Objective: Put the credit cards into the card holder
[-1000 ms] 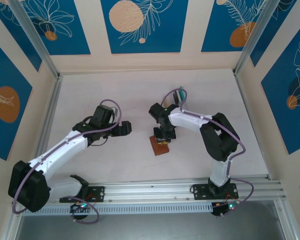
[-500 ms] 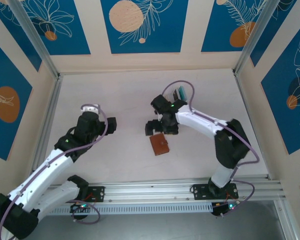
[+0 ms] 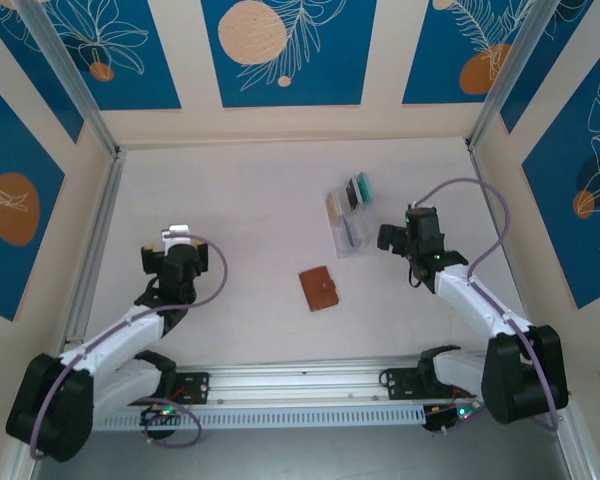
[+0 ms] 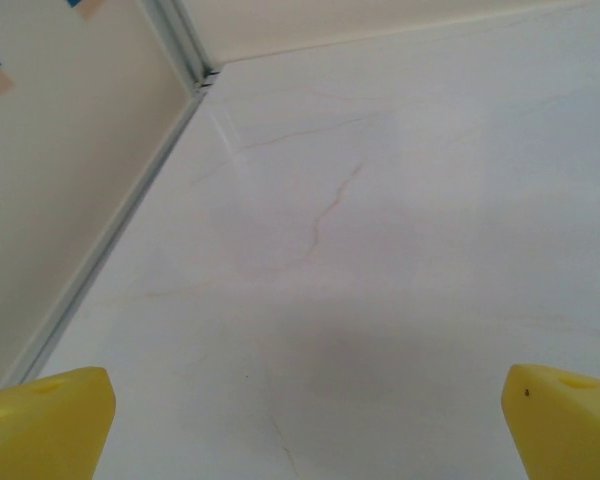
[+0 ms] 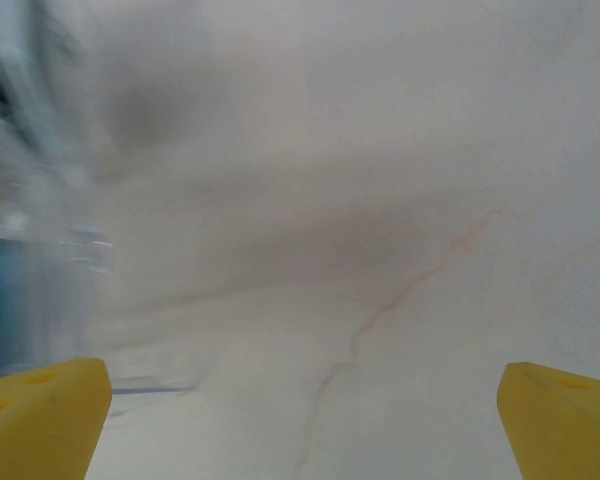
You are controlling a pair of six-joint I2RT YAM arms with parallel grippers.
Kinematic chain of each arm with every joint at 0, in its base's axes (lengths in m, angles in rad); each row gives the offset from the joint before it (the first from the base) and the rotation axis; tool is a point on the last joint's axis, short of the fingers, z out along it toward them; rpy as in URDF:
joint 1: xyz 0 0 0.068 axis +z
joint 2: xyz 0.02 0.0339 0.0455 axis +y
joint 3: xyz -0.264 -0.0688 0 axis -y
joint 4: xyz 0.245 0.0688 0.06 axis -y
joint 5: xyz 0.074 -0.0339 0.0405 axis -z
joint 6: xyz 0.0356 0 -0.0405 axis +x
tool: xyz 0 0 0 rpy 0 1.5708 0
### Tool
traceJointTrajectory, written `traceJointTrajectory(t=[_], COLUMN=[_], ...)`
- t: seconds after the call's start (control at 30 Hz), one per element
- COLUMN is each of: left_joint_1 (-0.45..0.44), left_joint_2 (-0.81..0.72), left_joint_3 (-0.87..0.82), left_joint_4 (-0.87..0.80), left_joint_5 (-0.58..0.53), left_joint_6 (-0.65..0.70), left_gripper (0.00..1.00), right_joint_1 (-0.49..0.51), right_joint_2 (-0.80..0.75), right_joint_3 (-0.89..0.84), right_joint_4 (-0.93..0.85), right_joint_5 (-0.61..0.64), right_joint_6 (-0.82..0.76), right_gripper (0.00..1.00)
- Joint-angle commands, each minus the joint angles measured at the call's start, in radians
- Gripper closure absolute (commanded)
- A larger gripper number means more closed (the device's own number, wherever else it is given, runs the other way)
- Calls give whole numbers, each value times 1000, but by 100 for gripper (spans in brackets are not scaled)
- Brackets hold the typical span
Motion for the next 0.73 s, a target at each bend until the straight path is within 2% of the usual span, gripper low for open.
traceJointTrajectory(t=[0.0, 0.07, 0.2, 0.27, 0.3, 0.33, 0.4, 0.43, 0.47, 0.5, 0.57, 0.63, 0.7], left_joint_1=[83, 118, 160, 190, 195, 205, 225, 235, 238, 240, 266, 278, 279], left_joint_2=[113, 237, 402, 474, 453, 456, 486, 552, 547, 502, 545, 514, 530], left_joint_3=[-35, -41, -26, 3, 23, 27, 18, -3, -18, -7, -24, -9, -6], left_joint_4=[305, 454, 691, 698, 612, 596, 623, 755, 784, 677, 788, 698, 722], left_joint_5=[67, 99, 205, 246, 284, 325, 421, 416, 427, 426, 448, 462, 472], left_joint_6=[48, 68, 151, 137, 123, 122, 126, 135, 130, 105, 98, 76, 88], left_gripper=[1, 1, 0, 1, 1, 1, 0, 0, 0, 0, 0, 0, 0], right_joint_1=[-88, -121, -137, -128, -109, -83, -28, -8, -21, -49, -103, -115, -96], right_joint_2=[41, 83, 216, 307, 336, 371, 399, 395, 378, 372, 351, 337, 336], right_joint_3=[-78, -154, -196, -102, -37, 12, 15, -24, -39, -39, -54, -82, -100], right_joint_4=[367, 555, 789, 699, 611, 557, 604, 699, 694, 686, 672, 708, 744], right_joint_5=[-17, -37, -34, 66, 114, 166, 209, 159, 78, 23, -71, -111, -96], right_joint_6=[-93, -86, -87, -54, -54, -65, -137, -204, -214, -196, -157, -155, -172], right_gripper=[1, 1, 1, 1, 1, 1, 1, 1, 1, 1, 1, 1, 1])
